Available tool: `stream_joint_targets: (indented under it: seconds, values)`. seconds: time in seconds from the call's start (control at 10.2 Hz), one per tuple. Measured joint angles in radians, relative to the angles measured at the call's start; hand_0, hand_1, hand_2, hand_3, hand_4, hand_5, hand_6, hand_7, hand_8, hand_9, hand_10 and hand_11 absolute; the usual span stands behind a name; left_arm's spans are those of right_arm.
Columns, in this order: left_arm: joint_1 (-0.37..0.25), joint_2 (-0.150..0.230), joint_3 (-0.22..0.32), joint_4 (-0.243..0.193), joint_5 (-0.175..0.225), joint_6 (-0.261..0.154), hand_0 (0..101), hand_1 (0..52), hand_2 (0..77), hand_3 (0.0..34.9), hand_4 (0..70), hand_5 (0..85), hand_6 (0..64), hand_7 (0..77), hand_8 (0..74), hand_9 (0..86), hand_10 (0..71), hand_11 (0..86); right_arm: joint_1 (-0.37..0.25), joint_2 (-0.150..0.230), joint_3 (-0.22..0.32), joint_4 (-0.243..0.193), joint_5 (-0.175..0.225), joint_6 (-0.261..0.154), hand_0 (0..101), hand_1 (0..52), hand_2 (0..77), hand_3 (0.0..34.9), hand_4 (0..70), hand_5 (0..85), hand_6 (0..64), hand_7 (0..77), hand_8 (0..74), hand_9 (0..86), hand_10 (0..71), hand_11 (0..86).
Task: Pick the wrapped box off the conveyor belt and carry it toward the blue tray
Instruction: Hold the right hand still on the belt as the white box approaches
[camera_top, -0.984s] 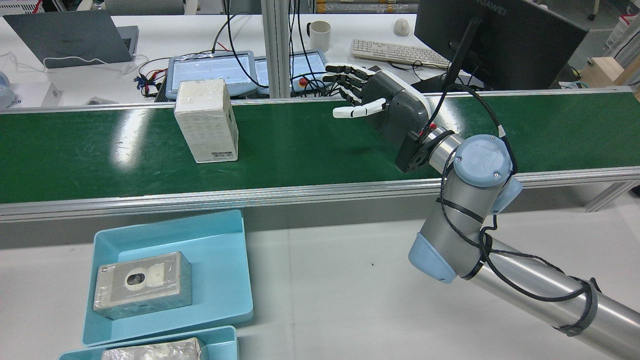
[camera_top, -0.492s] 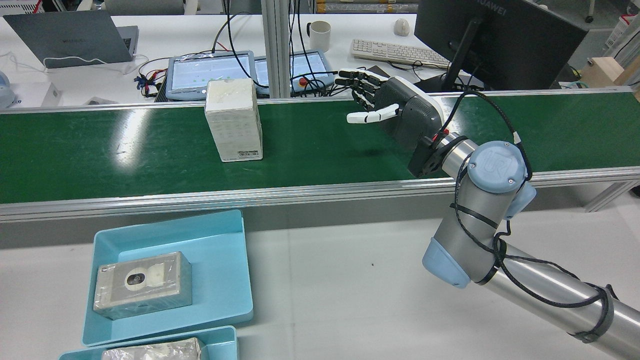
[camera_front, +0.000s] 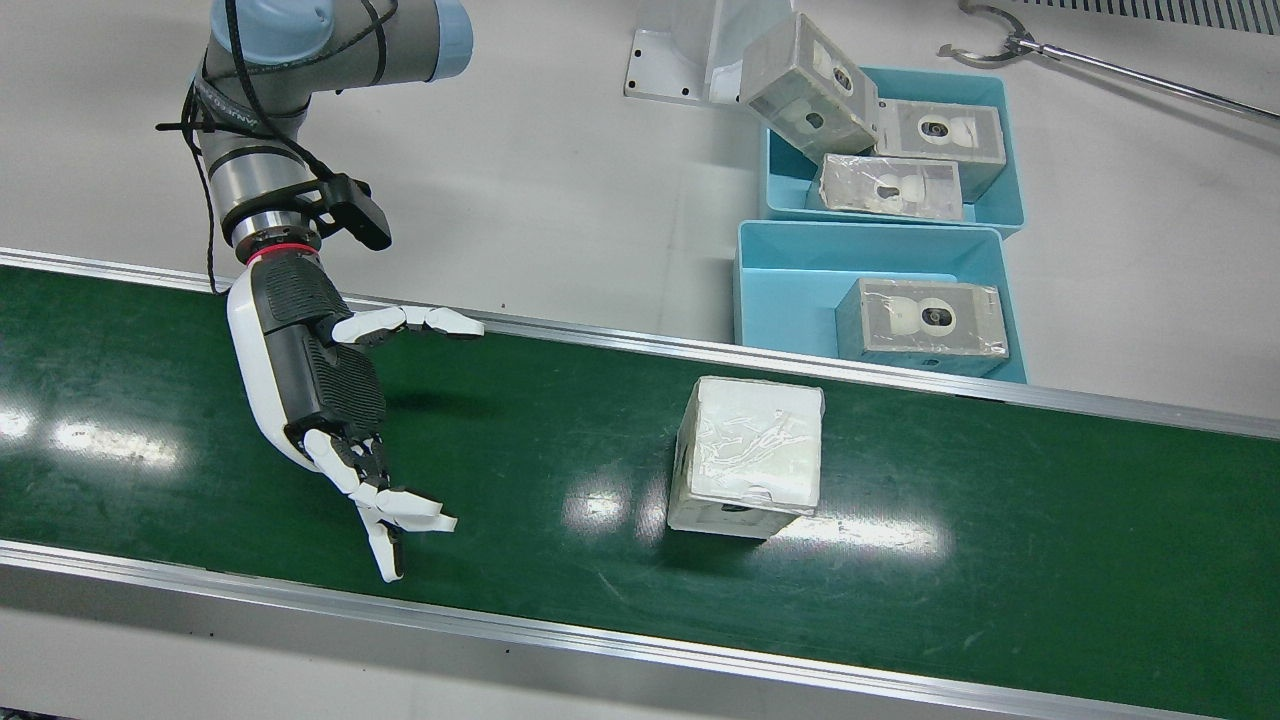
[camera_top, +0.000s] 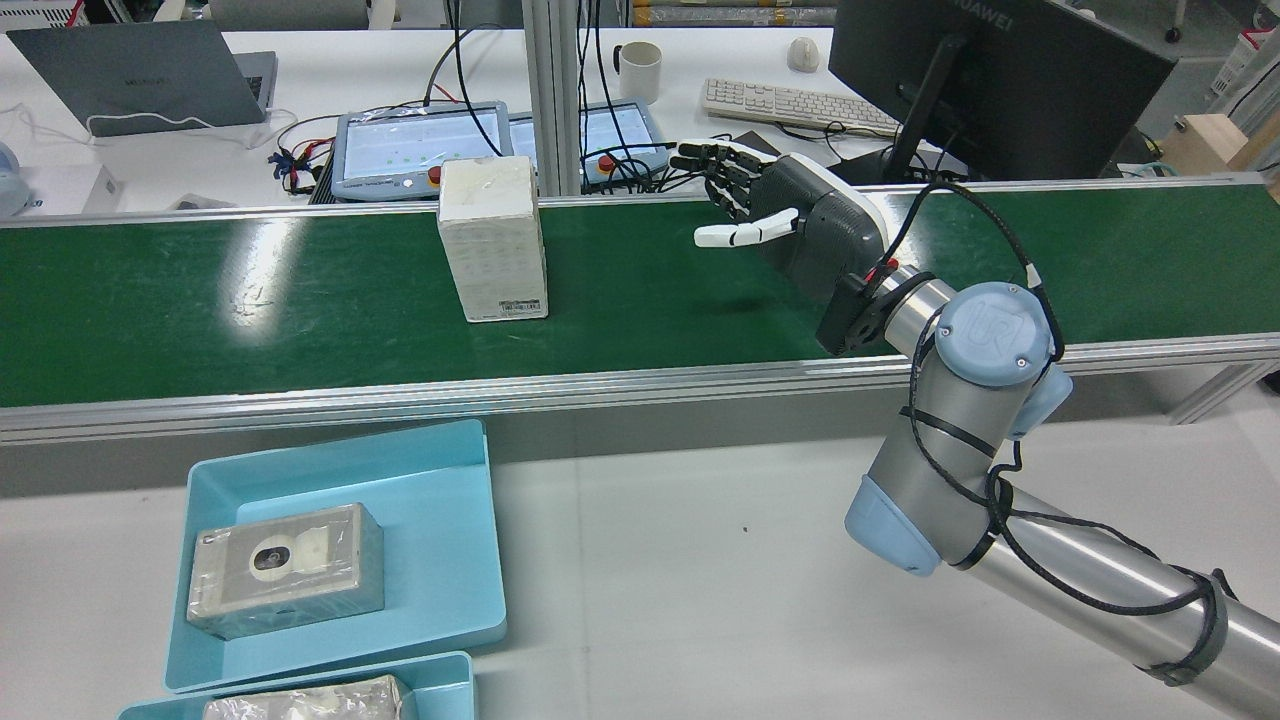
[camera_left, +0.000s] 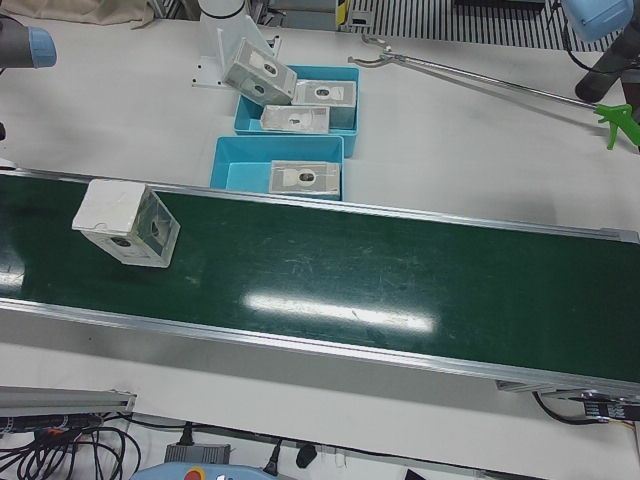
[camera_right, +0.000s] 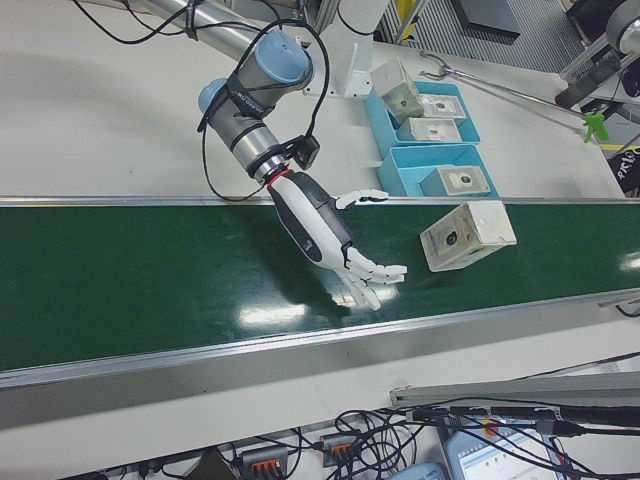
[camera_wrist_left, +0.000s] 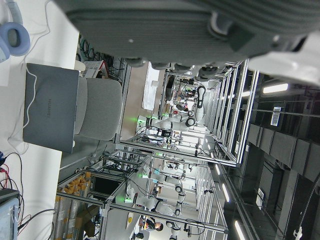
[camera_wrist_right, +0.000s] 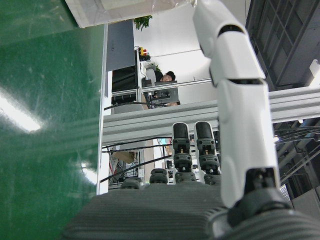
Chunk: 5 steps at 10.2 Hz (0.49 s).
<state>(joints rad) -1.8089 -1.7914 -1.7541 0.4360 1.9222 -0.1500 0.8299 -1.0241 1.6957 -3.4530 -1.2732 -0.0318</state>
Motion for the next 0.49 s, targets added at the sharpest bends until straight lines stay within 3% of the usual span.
stream_joint_targets:
  seconds: [0.49]
  values:
    - [0.000, 0.000, 0.000, 0.000, 0.000, 0.000, 0, 0.0, 1.1, 0.0, 0.0, 1.1, 0.0, 0.5, 0.5, 0.0, 0.0, 0.5, -0.002, 0.000, -0.003, 0.000, 0.000, 0.000, 51, 20.2, 19.1, 3.6, 15.8, 21.3, 6.5, 21.8, 1.1, 4.9, 0.0, 1.6]
